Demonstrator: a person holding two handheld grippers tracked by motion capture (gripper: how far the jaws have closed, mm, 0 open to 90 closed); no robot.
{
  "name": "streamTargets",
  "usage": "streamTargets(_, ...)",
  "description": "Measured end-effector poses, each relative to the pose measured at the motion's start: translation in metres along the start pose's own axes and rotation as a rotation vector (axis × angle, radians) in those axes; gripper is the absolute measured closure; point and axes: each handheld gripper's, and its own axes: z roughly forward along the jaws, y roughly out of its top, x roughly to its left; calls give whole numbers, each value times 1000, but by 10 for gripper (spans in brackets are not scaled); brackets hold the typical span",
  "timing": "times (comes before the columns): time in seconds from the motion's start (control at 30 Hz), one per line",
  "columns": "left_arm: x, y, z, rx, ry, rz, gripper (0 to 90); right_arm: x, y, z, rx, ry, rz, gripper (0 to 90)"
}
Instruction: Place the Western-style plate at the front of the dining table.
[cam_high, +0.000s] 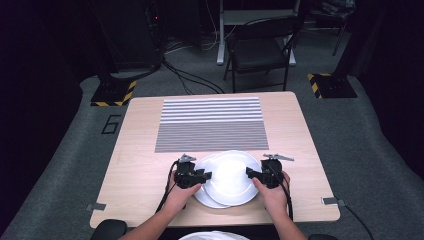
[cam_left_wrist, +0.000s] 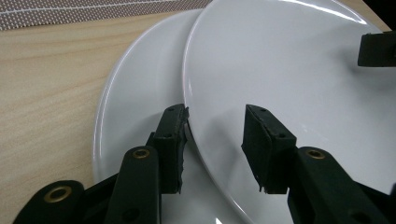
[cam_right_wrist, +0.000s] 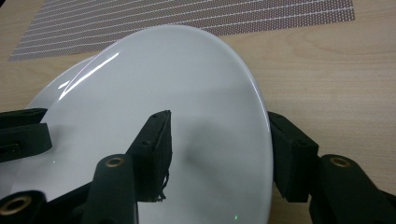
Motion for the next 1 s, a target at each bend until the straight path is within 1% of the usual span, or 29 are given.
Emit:
streamTargets(0.07, 0, 1, 1, 0, 0, -7, 585, -1, 3, 0, 2, 9, 7, 448)
streamTargets(0.17, 0, 2, 2, 1, -2, -4, 583, -2, 5, 1, 3, 13, 5, 447)
streamTargets(0.2, 0, 3, 4, -7, -4, -13, 582, -3, 7, 1, 5, 14, 6, 447)
streamTargets(0.27, 0, 3, 4, -5, -9, -11, 580, -4, 9, 2, 6, 18, 8, 447)
streamTargets(0.3, 0, 3, 5, -7, -10, -9, 578, -5, 10, 3, 4, 16, -1, 447)
streamTargets(0.33, -1, 3, 5, -8, -11, -8, 577, -5, 11, 4, 8, 10, -2, 447)
streamTargets(0.43, -2, 3, 6, -9, -12, -7, 575, -6, 13, 4, 14, 15, 3, 447)
streamTargets(0.5, -3, 3, 6, -8, -13, -2, 575, -7, 13, 4, 15, 13, -5, 448)
streamTargets(0.63, -4, 3, 6, -3, -15, 4, 574, -8, 12, 0, 9, 4, -18, 443)
streamTargets(0.67, -4, 3, 6, -1, -16, 4, 574, -7, 11, -7, 7, -13, -19, 437)
streamTargets(0.7, -4, 3, 6, 0, -18, 5, 574, -7, 10, -9, 9, -12, -18, 433)
streamTargets(0.8, -4, 3, 6, 1, -19, 4, 574, -5, 5, -20, 10, -31, -43, 421)
streamTargets(0.9, -5, 3, 6, 3, -19, 8, 573, -5, -4, -28, 14, -27, -24, 399)
streamTargets(0.93, -5, 3, 6, 3, -20, 7, 573, -5, -7, -29, 17, -20, -14, 383)
streamTargets(0.97, -5, 3, 6, 3, -20, 7, 573, -5, -7, -29, 17, -20, -14, 383)
streamTargets(1.0, -5, 3, 6, 4, -18, 8, 573, -6, -15, -29, 33, -8, -6, 376)
